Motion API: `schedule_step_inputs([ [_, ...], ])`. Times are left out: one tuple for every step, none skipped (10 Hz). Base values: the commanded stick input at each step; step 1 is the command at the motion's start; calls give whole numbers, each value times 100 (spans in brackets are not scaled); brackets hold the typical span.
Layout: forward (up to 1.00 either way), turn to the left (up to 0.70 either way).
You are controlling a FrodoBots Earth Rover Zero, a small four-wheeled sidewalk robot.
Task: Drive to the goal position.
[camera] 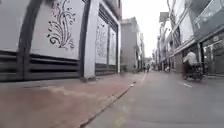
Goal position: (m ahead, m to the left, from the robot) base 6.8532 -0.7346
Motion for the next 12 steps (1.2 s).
schedule_step_inputs([
  [100, -40],
  [100, -40],
  [100, -40],
  [100, -40],
  [100, -40],
  [100, -40],
  [100, -40],
  [100, 0],
  [100, 0],
  [100, 0],
  [100, 0],
  [100, 0],
])
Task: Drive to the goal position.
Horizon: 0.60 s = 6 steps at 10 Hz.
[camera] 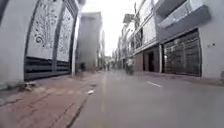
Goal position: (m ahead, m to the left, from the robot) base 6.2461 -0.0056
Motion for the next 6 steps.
schedule_step_inputs([
  [100, 0],
  [100, 0],
  [100, 0],
  [100, 0],
  [100, 0],
  [100, 0],
])
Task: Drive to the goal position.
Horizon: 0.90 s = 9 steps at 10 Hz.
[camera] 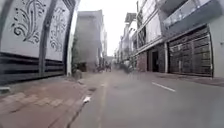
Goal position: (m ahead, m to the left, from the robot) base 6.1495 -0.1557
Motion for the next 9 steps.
schedule_step_inputs([
  [100, -5],
  [100, -21],
  [100, -37],
  [100, -40],
  [100, -40],
  [100, -40],
  [100, -40],
  [100, -40],
  [100, -40],
])
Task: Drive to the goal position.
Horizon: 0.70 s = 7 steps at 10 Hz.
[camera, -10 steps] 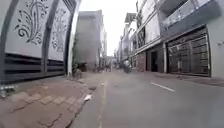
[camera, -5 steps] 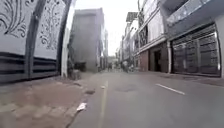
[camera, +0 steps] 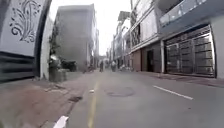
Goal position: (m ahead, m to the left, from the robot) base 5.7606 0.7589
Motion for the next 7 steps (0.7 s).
schedule_step_inputs([
  [100, -40],
  [100, -40],
  [100, 0],
  [100, 0],
  [100, 0],
  [100, 0],
  [100, 0],
])
